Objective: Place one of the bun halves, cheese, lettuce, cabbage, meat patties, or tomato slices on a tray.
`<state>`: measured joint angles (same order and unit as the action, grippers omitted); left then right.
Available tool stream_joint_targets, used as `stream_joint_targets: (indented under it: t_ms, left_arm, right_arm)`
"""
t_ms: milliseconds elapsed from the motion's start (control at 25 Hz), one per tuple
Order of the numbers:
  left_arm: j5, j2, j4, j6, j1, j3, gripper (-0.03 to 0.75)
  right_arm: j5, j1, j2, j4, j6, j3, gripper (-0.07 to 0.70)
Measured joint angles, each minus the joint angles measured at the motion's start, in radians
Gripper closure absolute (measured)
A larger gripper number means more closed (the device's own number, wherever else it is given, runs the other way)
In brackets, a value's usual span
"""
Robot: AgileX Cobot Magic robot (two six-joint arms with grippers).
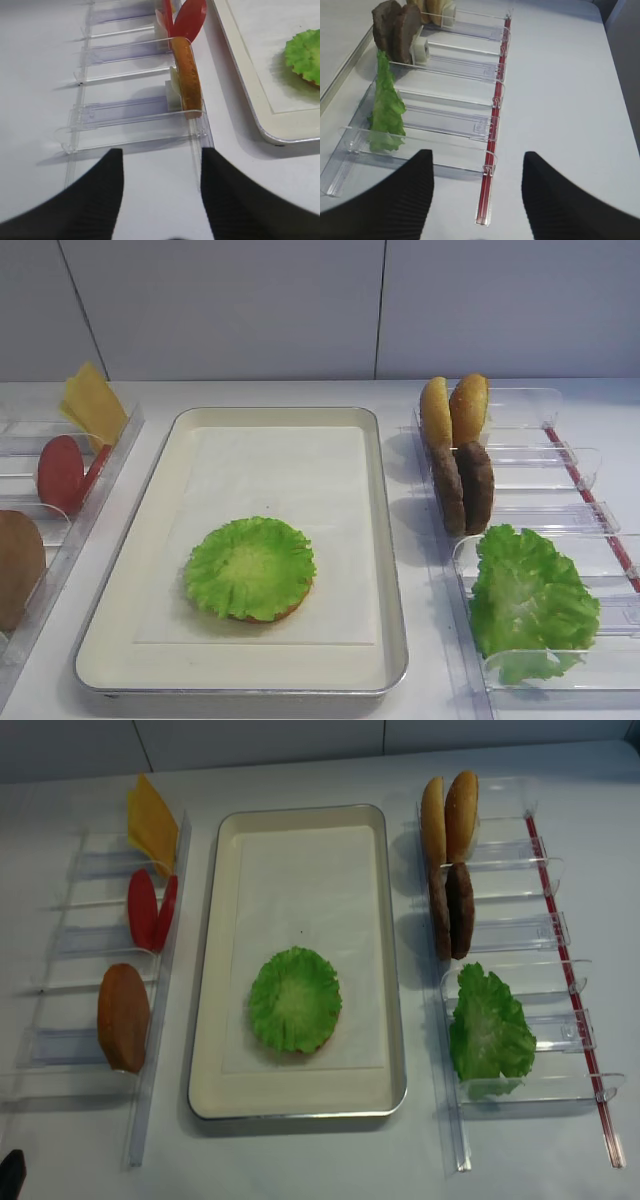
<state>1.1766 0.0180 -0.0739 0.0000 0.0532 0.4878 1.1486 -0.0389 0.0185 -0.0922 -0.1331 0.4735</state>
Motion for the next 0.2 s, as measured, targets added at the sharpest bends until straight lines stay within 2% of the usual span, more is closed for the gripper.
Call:
stream_joint_targets:
  t_ms: [200]
  left_arm:
    - [0.000, 0.000, 0.000, 0.000, 0.000, 0.000, 0.367]
  right_arm:
    - [0.000, 0.000, 0.000, 0.000, 0.000, 0.000, 0.213]
